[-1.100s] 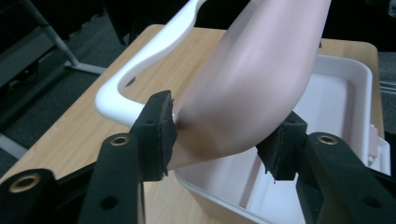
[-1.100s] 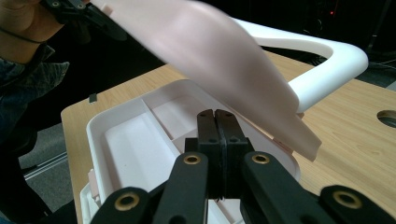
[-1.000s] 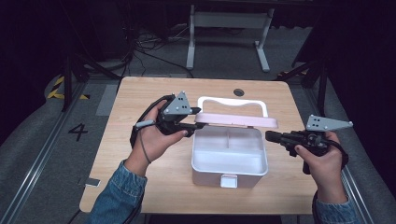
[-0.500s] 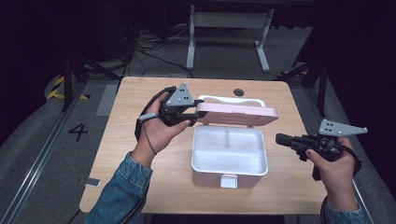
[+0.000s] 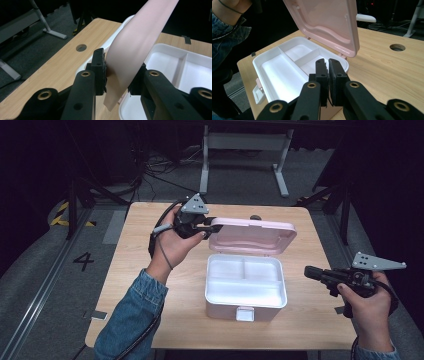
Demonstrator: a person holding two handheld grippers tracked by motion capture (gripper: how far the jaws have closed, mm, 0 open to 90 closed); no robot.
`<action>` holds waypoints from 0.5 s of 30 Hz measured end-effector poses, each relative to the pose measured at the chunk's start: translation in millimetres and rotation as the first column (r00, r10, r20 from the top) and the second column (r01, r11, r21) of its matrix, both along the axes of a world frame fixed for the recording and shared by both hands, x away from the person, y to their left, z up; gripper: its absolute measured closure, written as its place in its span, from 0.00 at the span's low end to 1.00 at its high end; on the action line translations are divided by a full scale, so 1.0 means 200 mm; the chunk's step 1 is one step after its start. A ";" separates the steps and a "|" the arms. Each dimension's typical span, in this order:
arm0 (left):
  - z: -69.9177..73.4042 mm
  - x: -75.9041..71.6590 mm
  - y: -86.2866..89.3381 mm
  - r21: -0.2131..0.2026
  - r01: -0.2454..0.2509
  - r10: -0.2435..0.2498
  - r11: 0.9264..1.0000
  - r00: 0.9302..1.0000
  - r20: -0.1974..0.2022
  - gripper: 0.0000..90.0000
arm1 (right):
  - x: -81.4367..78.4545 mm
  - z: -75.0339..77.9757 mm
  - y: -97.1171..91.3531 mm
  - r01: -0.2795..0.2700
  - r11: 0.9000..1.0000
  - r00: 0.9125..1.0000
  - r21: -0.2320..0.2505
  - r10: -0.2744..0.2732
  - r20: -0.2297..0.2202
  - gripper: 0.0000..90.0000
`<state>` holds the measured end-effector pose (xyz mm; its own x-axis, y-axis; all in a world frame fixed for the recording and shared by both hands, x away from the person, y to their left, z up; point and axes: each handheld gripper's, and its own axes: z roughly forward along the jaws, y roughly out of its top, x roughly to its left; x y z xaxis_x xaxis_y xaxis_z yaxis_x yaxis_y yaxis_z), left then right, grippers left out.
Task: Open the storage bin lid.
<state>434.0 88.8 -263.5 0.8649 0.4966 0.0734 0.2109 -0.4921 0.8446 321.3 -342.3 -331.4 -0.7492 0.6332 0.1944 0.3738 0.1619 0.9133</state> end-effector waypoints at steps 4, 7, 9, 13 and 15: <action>-0.01 0.05 0.00 -0.021 -0.010 0.010 1.000 1.000 -0.014 0.82 | -0.01 0.00 -0.01 0.008 1.000 1.000 0.004 -0.008 -0.003 0.96; -0.01 0.08 0.00 -0.044 -0.017 0.015 0.999 0.999 -0.032 0.83 | -0.02 0.00 -0.03 0.017 1.000 1.000 0.005 -0.017 -0.002 0.96; -0.01 0.10 0.00 -0.050 -0.021 0.019 0.999 0.999 -0.041 0.83 | -0.03 0.00 -0.04 0.021 1.000 1.000 0.005 -0.021 -0.002 0.96; -0.02 0.14 0.00 -0.047 -0.028 0.026 0.998 0.998 -0.055 0.83 | -0.04 -0.01 -0.05 0.036 0.999 0.999 0.012 -0.036 -0.005 0.94; -0.02 0.17 -0.01 -0.045 -0.035 0.032 0.998 0.998 -0.063 0.83 | -0.04 -0.01 -0.05 0.039 0.999 0.999 0.012 -0.038 -0.006 0.94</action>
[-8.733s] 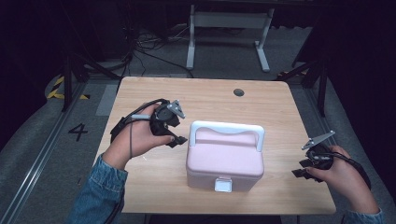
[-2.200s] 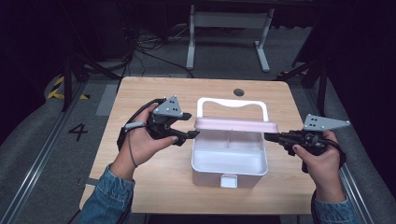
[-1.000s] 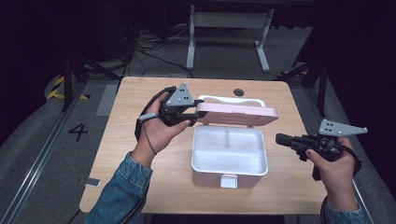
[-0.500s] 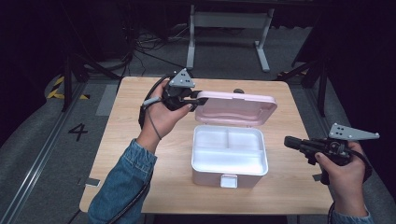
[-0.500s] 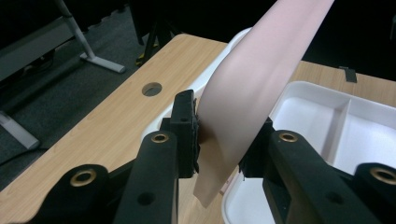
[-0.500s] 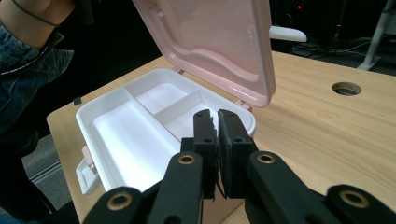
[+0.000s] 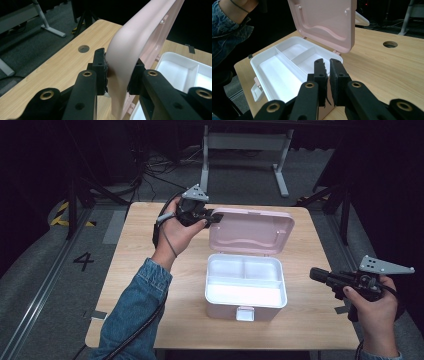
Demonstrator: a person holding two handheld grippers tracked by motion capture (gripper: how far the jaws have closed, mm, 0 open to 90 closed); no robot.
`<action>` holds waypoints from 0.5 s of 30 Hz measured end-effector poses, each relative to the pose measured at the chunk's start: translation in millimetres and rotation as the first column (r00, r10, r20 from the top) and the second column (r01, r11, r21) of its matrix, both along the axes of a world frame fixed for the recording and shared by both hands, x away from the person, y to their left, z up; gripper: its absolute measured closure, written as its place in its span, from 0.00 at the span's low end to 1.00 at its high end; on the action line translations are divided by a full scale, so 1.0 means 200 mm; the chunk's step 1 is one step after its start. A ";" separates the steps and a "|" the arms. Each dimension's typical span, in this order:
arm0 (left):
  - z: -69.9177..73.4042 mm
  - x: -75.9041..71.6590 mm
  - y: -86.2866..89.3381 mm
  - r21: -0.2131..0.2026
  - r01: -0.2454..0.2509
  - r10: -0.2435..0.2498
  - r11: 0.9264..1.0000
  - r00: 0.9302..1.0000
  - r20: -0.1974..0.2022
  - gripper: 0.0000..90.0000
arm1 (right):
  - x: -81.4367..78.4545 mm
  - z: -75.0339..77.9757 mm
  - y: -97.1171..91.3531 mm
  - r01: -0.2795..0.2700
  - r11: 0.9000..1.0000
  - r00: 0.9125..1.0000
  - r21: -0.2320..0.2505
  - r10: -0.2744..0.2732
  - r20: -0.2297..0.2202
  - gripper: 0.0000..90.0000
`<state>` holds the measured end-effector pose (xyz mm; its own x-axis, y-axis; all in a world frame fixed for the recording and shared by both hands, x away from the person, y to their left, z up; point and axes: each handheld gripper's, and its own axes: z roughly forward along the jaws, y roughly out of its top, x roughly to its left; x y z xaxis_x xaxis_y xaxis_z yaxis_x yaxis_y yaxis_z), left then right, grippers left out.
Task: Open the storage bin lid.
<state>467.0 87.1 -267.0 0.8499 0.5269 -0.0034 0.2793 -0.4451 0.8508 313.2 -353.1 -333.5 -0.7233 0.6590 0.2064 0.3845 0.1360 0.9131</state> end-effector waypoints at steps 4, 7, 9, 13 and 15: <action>-0.02 0.04 -0.01 -0.008 -0.010 0.010 1.000 1.000 -0.004 0.82 | 0.00 0.00 -0.01 0.004 1.000 1.000 -0.004 -0.004 -0.001 0.93; -0.04 0.06 -0.01 -0.020 -0.018 0.017 1.000 1.000 -0.009 0.82 | -0.01 -0.01 -0.01 0.007 1.000 1.000 -0.001 -0.007 -0.002 0.93; -0.05 0.08 -0.01 -0.030 -0.022 0.022 0.999 1.000 -0.011 0.81 | -0.01 -0.01 -0.02 0.013 1.000 1.000 0.002 -0.013 -0.008 0.92; -0.08 0.12 -0.02 -0.028 -0.033 0.032 0.999 0.999 -0.031 0.80 | -0.01 -0.01 -0.02 0.015 1.000 1.000 0.001 -0.015 -0.013 0.92; -0.09 0.13 -0.02 -0.030 -0.036 0.035 0.999 0.999 -0.036 0.80 | -0.01 -0.01 -0.02 0.015 1.000 1.000 0.001 -0.015 -0.013 0.92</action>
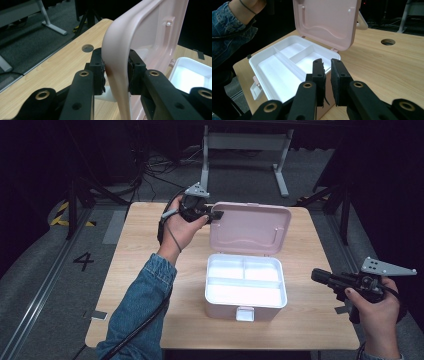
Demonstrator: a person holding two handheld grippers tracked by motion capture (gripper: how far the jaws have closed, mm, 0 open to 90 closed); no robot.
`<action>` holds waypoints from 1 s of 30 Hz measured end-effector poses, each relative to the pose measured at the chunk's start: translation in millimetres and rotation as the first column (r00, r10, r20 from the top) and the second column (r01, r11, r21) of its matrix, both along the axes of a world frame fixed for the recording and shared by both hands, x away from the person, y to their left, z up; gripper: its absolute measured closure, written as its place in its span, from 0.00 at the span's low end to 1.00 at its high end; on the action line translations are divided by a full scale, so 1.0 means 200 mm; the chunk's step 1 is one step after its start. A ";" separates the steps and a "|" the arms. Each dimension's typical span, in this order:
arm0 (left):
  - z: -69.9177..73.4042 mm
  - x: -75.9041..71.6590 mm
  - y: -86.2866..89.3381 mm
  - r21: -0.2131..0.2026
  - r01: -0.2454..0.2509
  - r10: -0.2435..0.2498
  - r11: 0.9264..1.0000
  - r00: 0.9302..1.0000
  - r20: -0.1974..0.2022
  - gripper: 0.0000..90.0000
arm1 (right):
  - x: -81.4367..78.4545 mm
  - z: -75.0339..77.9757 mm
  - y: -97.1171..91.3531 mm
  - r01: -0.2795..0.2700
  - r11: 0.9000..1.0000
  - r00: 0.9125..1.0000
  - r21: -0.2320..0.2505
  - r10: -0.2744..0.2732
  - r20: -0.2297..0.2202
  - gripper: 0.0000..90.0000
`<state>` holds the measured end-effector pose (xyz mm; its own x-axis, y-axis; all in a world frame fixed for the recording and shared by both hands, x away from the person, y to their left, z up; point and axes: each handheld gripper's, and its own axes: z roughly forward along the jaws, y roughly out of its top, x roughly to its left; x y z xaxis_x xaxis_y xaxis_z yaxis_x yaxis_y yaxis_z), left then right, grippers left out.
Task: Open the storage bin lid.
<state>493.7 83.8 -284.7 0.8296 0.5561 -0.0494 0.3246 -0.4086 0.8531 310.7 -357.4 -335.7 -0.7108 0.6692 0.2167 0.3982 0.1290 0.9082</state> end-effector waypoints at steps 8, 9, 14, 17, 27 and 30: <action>-0.05 0.08 0.00 -0.014 -0.020 0.019 1.000 0.998 -0.058 0.80 | 0.01 -0.01 0.00 0.001 1.000 1.000 -0.001 -0.001 -0.008 0.91; -0.07 0.09 0.00 -0.012 -0.024 0.023 1.000 0.998 -0.066 0.79 | 0.01 -0.02 0.00 0.002 1.000 1.000 -0.002 -0.002 -0.009 0.91; -0.09 0.12 0.00 -0.006 -0.036 0.035 0.999 0.996 -0.086 0.78 | 0.02 -0.02 0.00 0.001 1.000 1.000 0.001 -0.001 -0.015 0.90; -0.11 0.14 0.00 0.002 -0.042 0.042 0.999 0.994 -0.097 0.78 | 0.02 -0.03 0.00 0.003 1.000 1.000 0.001 -0.003 -0.017 0.90; -0.17 0.22 -0.01 0.024 -0.062 0.065 0.998 0.987 -0.150 0.75 | 0.03 -0.04 0.00 0.000 1.000 1.000 0.001 0.000 -0.032 0.88; -0.19 0.24 0.00 0.019 -0.066 0.069 0.998 0.984 -0.166 0.75 | 0.03 -0.04 -0.01 0.003 1.000 1.000 -0.002 -0.003 -0.029 0.88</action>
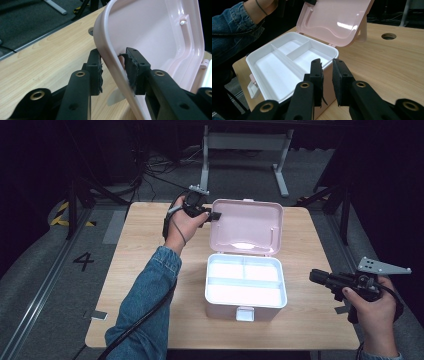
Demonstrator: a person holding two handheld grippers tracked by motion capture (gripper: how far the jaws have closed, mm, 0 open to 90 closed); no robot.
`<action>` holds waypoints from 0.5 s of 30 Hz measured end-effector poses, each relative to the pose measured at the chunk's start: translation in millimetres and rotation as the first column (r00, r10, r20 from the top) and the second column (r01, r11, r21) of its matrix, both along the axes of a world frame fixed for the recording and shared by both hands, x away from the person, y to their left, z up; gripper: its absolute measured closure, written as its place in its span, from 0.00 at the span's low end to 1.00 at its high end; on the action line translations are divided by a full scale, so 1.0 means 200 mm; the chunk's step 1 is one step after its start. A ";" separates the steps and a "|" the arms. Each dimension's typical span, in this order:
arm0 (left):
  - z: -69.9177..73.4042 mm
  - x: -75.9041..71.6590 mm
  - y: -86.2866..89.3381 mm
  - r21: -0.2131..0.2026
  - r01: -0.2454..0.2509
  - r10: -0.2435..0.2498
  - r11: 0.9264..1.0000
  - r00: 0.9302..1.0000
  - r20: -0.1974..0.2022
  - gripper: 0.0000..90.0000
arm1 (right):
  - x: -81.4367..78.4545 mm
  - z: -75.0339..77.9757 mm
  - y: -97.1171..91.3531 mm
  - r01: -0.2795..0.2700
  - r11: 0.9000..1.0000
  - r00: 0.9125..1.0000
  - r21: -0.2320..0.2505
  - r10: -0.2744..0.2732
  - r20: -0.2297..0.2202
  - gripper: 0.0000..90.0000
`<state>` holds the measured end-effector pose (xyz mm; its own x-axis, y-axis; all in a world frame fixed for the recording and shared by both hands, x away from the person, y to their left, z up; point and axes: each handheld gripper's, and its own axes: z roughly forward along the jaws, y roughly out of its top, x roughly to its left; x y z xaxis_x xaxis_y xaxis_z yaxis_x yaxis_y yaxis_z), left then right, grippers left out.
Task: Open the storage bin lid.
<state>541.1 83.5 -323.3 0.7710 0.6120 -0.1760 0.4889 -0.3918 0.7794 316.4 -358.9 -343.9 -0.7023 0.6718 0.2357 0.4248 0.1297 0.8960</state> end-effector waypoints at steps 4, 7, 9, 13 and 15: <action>-0.03 0.01 -0.01 0.012 -0.009 0.009 1.000 1.000 -0.011 0.73 | 0.00 0.00 0.00 0.002 1.000 1.000 0.004 -0.002 -0.006 0.88; -0.04 0.02 -0.01 0.029 -0.006 0.007 1.000 1.000 -0.016 0.72 | 0.00 0.00 0.00 -0.001 1.000 1.000 0.007 0.001 -0.003 0.87; -0.05 0.03 -0.01 0.032 -0.009 0.010 0.999 1.000 -0.029 0.71 | 0.00 0.00 0.00 -0.001 1.000 1.000 0.007 0.001 -0.001 0.87; -0.07 0.04 -0.01 0.043 -0.012 0.014 0.999 0.999 -0.039 0.70 | 0.00 0.00 0.00 -0.004 1.000 1.000 0.013 0.004 -0.002 0.87; -0.09 0.04 -0.01 0.047 -0.013 0.015 0.999 0.999 -0.049 0.70 | 0.00 0.00 0.00 -0.004 1.000 1.000 0.012 0.004 -0.008 0.87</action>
